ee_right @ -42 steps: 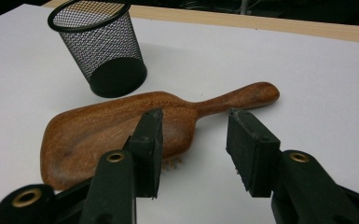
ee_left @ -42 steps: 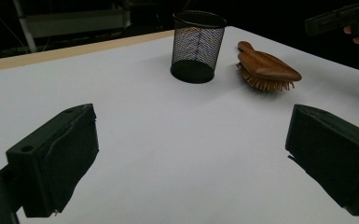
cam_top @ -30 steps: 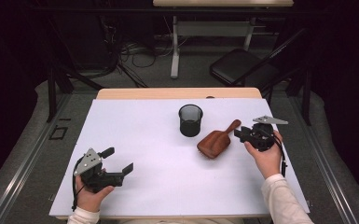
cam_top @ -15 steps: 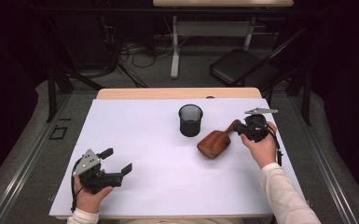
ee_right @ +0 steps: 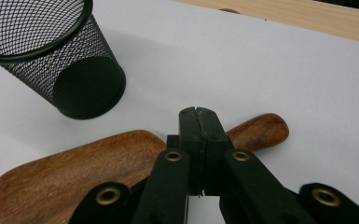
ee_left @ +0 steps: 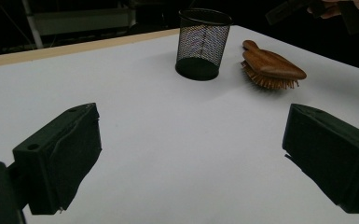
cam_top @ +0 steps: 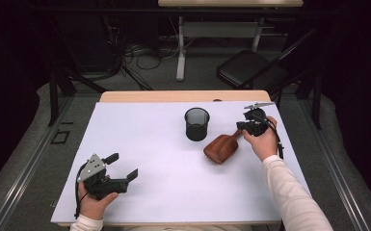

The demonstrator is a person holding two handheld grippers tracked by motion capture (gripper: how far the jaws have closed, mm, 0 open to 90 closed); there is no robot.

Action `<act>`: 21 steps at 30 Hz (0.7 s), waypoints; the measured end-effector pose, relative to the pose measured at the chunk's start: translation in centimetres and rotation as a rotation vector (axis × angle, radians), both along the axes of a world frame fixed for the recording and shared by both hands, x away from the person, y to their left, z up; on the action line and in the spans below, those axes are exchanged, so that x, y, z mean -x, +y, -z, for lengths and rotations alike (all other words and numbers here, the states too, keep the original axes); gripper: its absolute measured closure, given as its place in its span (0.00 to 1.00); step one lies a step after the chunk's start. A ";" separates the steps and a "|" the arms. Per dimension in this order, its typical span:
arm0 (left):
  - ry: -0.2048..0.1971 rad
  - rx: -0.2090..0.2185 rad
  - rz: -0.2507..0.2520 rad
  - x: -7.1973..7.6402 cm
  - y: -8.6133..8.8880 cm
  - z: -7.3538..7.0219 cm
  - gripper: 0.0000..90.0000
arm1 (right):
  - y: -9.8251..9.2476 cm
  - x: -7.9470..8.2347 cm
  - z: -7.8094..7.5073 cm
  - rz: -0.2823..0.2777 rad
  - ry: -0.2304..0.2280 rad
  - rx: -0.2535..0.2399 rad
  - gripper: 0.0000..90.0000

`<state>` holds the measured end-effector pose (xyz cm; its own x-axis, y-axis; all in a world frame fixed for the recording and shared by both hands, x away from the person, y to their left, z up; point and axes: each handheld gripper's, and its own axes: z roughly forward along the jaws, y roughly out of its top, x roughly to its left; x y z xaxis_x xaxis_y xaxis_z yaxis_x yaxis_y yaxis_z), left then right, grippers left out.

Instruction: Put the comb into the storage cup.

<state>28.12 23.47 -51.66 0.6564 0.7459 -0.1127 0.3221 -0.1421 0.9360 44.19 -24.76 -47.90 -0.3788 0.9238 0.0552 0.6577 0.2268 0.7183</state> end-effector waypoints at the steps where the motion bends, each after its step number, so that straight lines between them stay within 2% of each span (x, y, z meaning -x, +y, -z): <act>1: 0.000 0.000 0.000 0.0 0.0 0.0 0.05 | 0.0 0.0 0.0 0.000 0.000 0.000 1.00; 6: 0.001 -0.003 -0.005 0.0 0.1 0.0 0.06 | 0.7 -1.3 0.2 0.004 0.027 0.013 1.00; 10: 0.002 0.000 -0.006 0.0 0.1 0.1 0.06 | 1.1 -2.1 0.5 0.004 0.040 0.009 1.00; 16: 0.009 -0.007 -0.006 -0.1 0.2 0.2 0.06 | 1.7 -2.9 0.8 -0.004 0.048 0.033 1.00; 19: 0.009 -0.008 -0.007 -0.2 0.2 0.2 0.06 | 2.0 -3.4 1.2 -0.011 0.060 0.039 1.00; 21: 0.008 -0.007 -0.008 -0.2 0.2 0.3 0.06 | 2.1 -3.9 1.9 -0.009 0.088 0.047 1.00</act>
<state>28.31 23.65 -51.91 0.6496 0.7519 -0.1129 0.3312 -0.1461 0.9322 48.08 -22.67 -49.84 -0.3829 0.9227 0.0451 0.7153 0.2652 0.6465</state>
